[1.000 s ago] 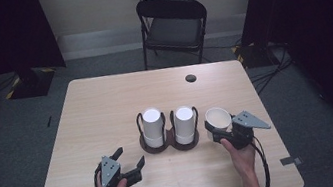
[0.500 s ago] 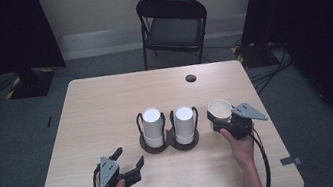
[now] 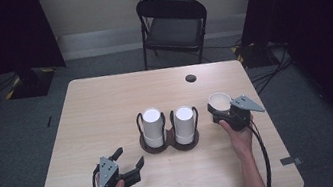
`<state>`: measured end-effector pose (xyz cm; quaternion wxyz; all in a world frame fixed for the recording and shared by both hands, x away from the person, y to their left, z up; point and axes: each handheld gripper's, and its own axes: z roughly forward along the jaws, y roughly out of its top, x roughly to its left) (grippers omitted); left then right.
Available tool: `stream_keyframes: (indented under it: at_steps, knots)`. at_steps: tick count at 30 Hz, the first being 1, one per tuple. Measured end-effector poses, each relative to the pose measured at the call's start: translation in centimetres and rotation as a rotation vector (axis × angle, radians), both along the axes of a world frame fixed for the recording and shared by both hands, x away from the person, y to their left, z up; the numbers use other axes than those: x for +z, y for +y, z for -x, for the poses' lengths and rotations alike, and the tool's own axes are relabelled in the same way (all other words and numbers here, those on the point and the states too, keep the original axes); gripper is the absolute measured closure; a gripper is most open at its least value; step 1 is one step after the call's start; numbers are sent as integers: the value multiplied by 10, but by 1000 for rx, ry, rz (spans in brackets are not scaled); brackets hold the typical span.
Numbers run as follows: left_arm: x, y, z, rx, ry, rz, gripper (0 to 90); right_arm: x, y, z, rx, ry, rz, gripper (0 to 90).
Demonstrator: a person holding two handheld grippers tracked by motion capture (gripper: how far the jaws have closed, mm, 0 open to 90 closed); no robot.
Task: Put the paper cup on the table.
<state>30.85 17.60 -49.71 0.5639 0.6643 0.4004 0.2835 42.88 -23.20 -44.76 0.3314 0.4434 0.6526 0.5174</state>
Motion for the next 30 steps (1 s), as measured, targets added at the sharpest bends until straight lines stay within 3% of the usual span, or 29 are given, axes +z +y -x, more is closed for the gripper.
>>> stream_keyframes:
  at_steps: [3,12,30]
  knots:
    - [0,0,-1,13,9,-3,164,-6,-3,-6,-8,19,-10,256]
    - [0,0,0,14,-2,0,166,-25,-4,-21,-34,80,22,255]
    - [0,1,1,28,-5,6,166,-36,-2,-20,-43,97,53,252]
